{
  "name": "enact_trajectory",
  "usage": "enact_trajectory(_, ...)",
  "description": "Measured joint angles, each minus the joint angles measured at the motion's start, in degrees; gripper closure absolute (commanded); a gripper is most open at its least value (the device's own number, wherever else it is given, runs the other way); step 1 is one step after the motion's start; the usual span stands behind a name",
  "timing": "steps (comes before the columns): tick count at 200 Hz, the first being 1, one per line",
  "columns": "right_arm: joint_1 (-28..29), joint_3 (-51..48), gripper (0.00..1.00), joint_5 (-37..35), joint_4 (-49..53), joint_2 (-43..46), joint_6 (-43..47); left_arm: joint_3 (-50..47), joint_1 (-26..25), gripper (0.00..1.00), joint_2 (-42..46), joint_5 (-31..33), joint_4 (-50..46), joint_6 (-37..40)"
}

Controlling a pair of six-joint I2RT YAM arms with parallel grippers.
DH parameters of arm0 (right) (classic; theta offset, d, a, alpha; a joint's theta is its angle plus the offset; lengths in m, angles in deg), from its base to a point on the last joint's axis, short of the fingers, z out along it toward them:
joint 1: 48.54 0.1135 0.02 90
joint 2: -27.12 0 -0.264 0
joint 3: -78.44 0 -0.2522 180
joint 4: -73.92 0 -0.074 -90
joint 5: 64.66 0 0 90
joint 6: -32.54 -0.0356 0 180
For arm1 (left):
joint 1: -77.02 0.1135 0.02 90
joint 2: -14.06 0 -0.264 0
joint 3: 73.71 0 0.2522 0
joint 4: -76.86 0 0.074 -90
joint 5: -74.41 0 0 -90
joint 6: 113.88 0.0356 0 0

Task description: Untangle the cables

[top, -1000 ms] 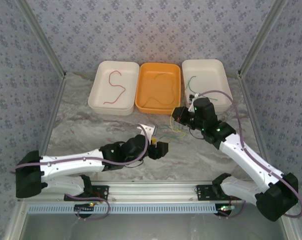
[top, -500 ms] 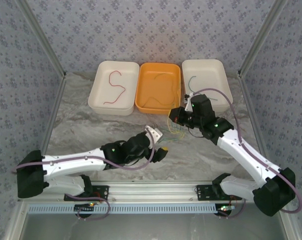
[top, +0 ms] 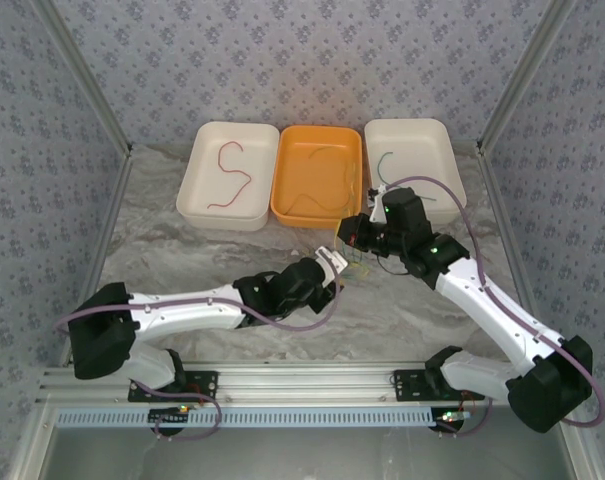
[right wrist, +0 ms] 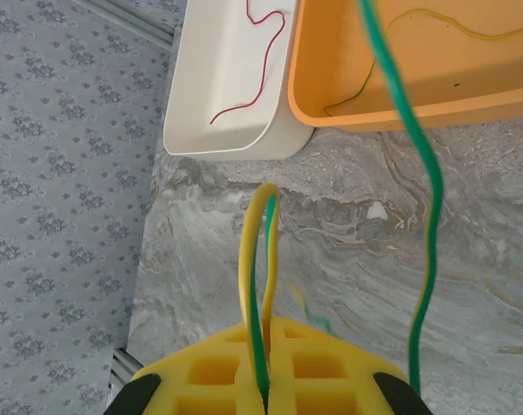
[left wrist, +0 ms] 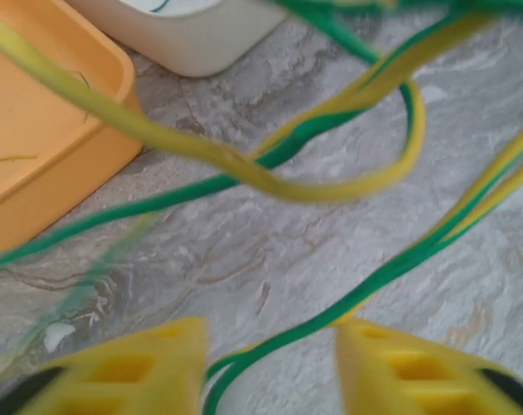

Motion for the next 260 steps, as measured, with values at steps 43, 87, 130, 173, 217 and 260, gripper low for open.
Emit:
enact_trajectory(43,-6.3,0.2,1.0,0.2,1.3,2.6,0.2,0.3,0.2,1.0,-0.1,2.2,-0.4,-2.6)
enact_trajectory(87,-20.9,2.8,1.0,1.9,7.7,8.9,1.8,-11.8,6.4,1.0,22.1,4.5,-0.9,-13.2)
enact_trajectory(130,-29.1,3.8,1.0,3.9,10.3,12.0,2.5,-18.4,19.8,1.0,51.5,2.8,-11.1,-23.0)
enact_trajectory(173,-29.5,3.8,1.0,-0.3,7.9,11.9,1.9,-16.4,27.6,1.0,55.8,3.2,-24.9,-26.9)
enact_trajectory(217,-31.2,3.7,1.0,-0.9,7.0,11.9,1.2,-12.2,28.0,1.0,49.5,1.2,-28.5,-27.9)
enact_trajectory(260,-32.9,1.9,1.0,-0.3,5.5,12.4,0.5,-6.3,28.0,1.0,47.2,1.3,-29.7,-27.3)
